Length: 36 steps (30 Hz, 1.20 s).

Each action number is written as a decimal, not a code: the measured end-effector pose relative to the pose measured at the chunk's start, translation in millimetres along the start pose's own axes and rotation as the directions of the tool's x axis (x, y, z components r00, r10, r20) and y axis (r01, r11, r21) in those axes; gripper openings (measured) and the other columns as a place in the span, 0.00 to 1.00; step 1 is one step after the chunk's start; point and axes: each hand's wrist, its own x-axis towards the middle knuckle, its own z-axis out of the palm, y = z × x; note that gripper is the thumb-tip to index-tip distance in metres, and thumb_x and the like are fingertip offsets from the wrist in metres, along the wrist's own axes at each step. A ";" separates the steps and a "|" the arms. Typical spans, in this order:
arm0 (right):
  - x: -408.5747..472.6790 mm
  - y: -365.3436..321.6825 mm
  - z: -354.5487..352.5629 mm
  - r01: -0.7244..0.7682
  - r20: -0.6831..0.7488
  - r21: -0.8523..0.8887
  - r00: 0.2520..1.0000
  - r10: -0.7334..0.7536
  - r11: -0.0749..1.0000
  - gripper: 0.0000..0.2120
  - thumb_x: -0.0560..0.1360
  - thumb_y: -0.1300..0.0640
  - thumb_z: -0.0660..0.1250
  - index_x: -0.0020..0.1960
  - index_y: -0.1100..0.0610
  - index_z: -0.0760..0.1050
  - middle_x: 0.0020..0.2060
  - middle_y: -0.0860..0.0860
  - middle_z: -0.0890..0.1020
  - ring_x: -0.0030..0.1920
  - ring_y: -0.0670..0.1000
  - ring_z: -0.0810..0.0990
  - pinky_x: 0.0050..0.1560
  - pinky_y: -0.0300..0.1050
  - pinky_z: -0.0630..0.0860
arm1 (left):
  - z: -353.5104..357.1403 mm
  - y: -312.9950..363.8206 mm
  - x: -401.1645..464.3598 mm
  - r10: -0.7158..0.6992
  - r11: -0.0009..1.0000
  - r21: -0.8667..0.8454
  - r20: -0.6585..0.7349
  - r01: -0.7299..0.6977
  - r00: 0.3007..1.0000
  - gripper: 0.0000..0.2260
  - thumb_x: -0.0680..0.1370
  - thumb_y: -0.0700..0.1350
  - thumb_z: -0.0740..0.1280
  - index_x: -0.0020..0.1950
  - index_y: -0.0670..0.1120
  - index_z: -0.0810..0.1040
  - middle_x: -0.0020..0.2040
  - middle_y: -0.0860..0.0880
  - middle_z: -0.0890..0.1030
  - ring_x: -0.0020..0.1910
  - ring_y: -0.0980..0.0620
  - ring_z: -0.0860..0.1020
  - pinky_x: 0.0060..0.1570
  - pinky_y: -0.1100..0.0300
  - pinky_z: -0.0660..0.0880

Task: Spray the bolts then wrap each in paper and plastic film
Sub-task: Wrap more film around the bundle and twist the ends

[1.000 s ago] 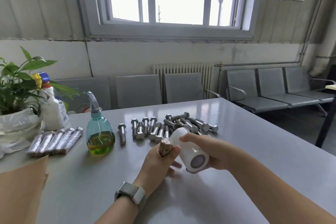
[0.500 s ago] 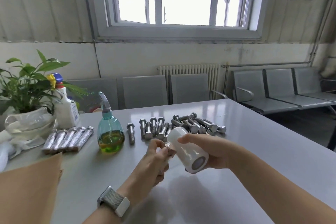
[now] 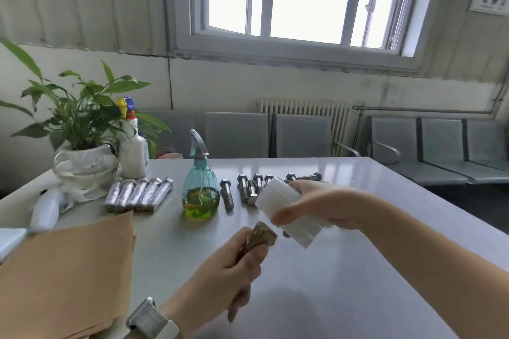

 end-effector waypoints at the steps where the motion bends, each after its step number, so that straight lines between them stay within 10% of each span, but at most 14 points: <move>1: -0.2 -3.8 -1.0 -0.006 -0.014 -0.016 1.000 0.006 1.000 0.35 0.56 0.44 0.80 0.58 0.54 0.73 0.54 0.62 0.82 0.53 0.63 0.83 0.50 0.59 0.77 | 0.6 0.8 0.2 0.018 1.000 0.003 -0.013 -0.018 1.000 0.11 0.76 0.59 0.64 0.55 0.57 0.74 0.32 0.54 0.69 0.19 0.52 0.67 0.17 0.65 0.65; 5: -0.7 -13.3 -0.9 -0.022 -0.031 -0.059 0.999 0.021 0.998 0.31 0.57 0.43 0.79 0.55 0.50 0.72 0.52 0.60 0.82 0.40 0.54 0.79 0.30 0.41 0.69 | 2.9 1.6 -0.7 0.040 0.999 -0.028 -0.009 -0.040 0.999 0.11 0.75 0.63 0.63 0.53 0.60 0.74 0.31 0.56 0.70 0.20 0.51 0.67 0.20 0.62 0.67; 13: -0.2 -22.3 0.8 -0.016 -0.034 -0.080 0.999 0.013 0.997 0.41 0.51 0.42 0.80 0.60 0.54 0.72 0.55 0.63 0.81 0.57 0.67 0.80 0.59 0.71 0.73 | 5.8 7.3 -1.0 0.075 0.993 -0.079 -0.093 -0.082 0.993 0.12 0.77 0.61 0.61 0.47 0.54 0.75 0.30 0.55 0.65 0.26 0.53 0.60 0.21 0.63 0.60; 22: -1.7 -19.6 4.6 -0.003 -0.081 -0.022 0.997 0.001 1.000 0.33 0.59 0.36 0.80 0.57 0.52 0.74 0.48 0.56 0.83 0.42 0.54 0.82 0.36 0.41 0.72 | 2.9 -0.2 2.2 0.062 0.996 0.075 -0.146 -0.051 0.987 0.15 0.75 0.66 0.61 0.46 0.55 0.72 0.29 0.57 0.68 0.22 0.54 0.65 0.22 0.66 0.62; 27: -4.3 -25.7 10.1 0.007 -0.042 -0.028 0.999 -0.008 1.000 0.28 0.55 0.43 0.73 0.53 0.48 0.76 0.50 0.60 0.83 0.42 0.54 0.79 0.44 0.49 0.66 | 2.9 -0.2 4.3 0.041 0.999 -0.020 -0.164 -0.045 0.986 0.13 0.76 0.61 0.64 0.47 0.53 0.73 0.30 0.53 0.73 0.24 0.52 0.68 0.22 0.65 0.62; 31: -8.7 -36.1 13.8 0.140 -0.096 -0.179 0.983 -0.159 0.974 0.19 0.63 0.49 0.78 0.50 0.48 0.75 0.39 0.48 0.82 0.33 0.44 0.81 0.26 0.41 0.76 | 0.9 7.2 3.7 -0.032 0.982 -0.188 -0.105 0.011 0.994 0.14 0.75 0.61 0.67 0.52 0.53 0.73 0.38 0.43 0.82 0.29 0.40 0.82 0.19 0.65 0.65; 36: -11.0 -40.2 37.9 0.191 -0.232 -0.552 0.900 -0.370 0.811 0.29 0.59 0.41 0.78 0.52 0.39 0.63 0.47 0.40 0.72 0.42 0.40 0.74 0.30 0.35 0.70 | -4.5 8.3 5.2 -0.114 0.955 -0.288 -0.149 0.067 0.982 0.24 0.70 0.61 0.72 0.52 0.46 0.69 0.29 0.47 0.69 0.20 0.53 0.61 0.21 0.68 0.59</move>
